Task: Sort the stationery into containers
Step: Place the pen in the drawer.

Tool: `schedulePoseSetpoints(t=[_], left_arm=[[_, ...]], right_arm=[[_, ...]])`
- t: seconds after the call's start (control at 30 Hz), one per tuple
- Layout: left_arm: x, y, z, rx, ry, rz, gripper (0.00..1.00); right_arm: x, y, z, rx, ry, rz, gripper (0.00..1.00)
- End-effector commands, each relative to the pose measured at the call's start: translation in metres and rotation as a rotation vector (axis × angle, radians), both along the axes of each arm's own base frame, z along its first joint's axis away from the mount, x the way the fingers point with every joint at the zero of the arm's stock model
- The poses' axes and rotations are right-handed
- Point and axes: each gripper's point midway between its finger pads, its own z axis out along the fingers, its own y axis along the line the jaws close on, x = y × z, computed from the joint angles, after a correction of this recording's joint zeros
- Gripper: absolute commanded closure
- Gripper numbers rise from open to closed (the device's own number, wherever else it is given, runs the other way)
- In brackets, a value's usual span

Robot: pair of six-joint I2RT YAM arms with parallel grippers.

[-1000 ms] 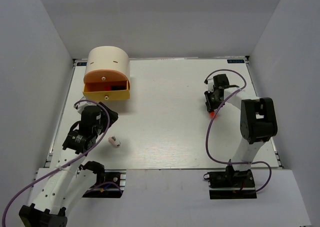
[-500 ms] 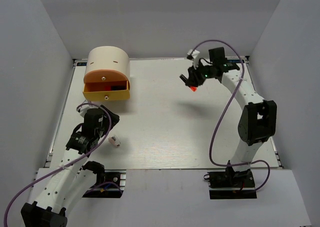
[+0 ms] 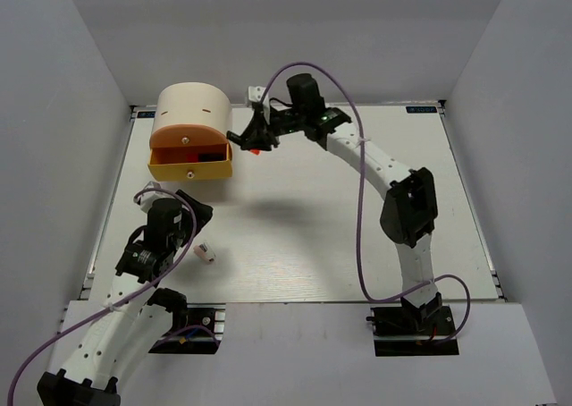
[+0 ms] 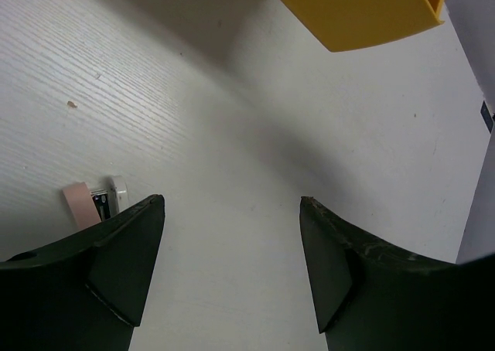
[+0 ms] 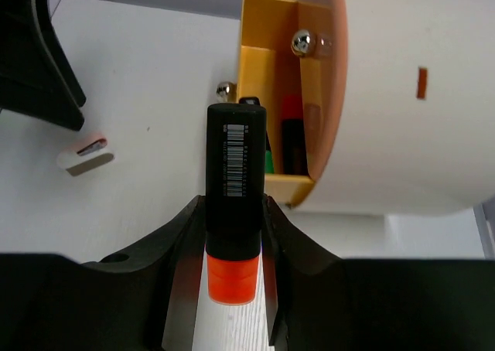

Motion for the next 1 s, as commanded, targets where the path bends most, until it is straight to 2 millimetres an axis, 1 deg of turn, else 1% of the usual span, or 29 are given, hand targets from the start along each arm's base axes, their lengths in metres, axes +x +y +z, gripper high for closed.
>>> schedulePoseSetpoints(t=[0.0,0.03,0.07,0.1,0.13,0.2,0.23,0.27,0.3,0.33,0.43,0.47,0.5,0.53,0.6,0.63,0.7,0.73,0.83,0.87,0.93,0.97], left_arm=[[-0.003,0.0,-0.003,-0.014,0.004,0.008,0.19],[-0.003,0.0,-0.003,-0.014,0.004,0.008,0.19],[-0.004,0.0,-0.005,-0.011,0.013,0.008,0.19],[-0.004,0.0,-0.005,-0.011,0.013,0.008,0.19],[-0.005,0.0,-0.003,-0.014,0.004,0.008,0.19],[-0.006,0.001,-0.004,-0.011,0.013,0.008,0.19],[-0.006,0.001,-0.004,-0.011,0.013,0.008,0.19],[-0.007,0.001,-0.008,-0.008,0.021,0.008,0.19],[-0.007,0.001,-0.008,-0.008,0.022,0.008,0.19],[-0.007,0.001,-0.008,-0.008,0.022,0.008,0.19],[-0.007,0.001,-0.008,-0.008,0.022,0.008,0.19],[-0.007,0.001,-0.008,-0.008,0.022,0.008,0.19],[-0.009,0.002,-0.01,-0.005,0.032,0.008,0.19],[-0.009,0.002,-0.009,-0.007,0.023,0.008,0.19],[-0.011,0.001,-0.011,-0.009,0.035,0.001,0.19],[-0.012,0.001,-0.008,-0.013,0.025,0.001,0.19],[-0.013,0.001,-0.01,-0.009,0.035,0.001,0.19],[-0.016,0.0,-0.01,-0.015,0.037,-0.006,0.19],[-0.016,0.0,-0.01,-0.015,0.037,-0.007,0.19],[-0.017,0.001,-0.012,-0.012,0.045,-0.006,0.19],[-0.017,0.001,-0.012,-0.012,0.045,-0.006,0.19],[-0.017,0.001,-0.012,-0.012,0.045,-0.006,0.19]], right_arm=[[-0.001,0.034,0.045,0.154,-0.146,0.039,1.0],[-0.006,0.045,0.051,0.177,-0.173,0.048,1.0],[-0.01,0.055,0.043,0.172,-0.152,0.056,1.0],[-0.005,0.061,0.053,0.209,-0.194,0.046,1.0],[-0.011,0.069,0.056,0.223,-0.203,0.055,1.0],[-0.012,0.076,0.053,0.235,-0.184,0.06,1.0],[-0.017,0.083,0.059,0.267,-0.206,0.075,1.0],[-0.02,0.087,0.059,0.275,-0.205,0.082,1.0],[-0.018,0.091,0.056,0.29,-0.206,0.083,1.0],[-0.023,0.096,0.059,0.31,-0.222,0.095,1.0],[-0.013,0.109,0.052,0.329,-0.222,0.057,1.0],[-0.008,0.112,0.047,0.331,-0.215,0.049,1.0],[-0.006,0.116,0.038,0.326,-0.207,0.047,1.0],[-0.001,0.118,0.037,0.333,-0.217,0.037,1.0],[0.003,0.121,0.024,0.325,-0.219,0.037,1.0],[0.006,0.122,0.024,0.331,-0.23,0.027,1.0],[0.007,0.124,0.019,0.33,-0.239,0.021,1.0],[0.015,0.126,0.013,0.325,-0.248,-0.004,1.0],[0.021,0.128,0.007,0.321,-0.255,-0.03,1.0],[0.022,0.127,0.005,0.318,-0.253,-0.034,0.88],[0.021,0.127,0.0,0.31,-0.245,-0.033,0.72],[0.019,0.124,0.01,0.321,-0.258,-0.033,0.66]])
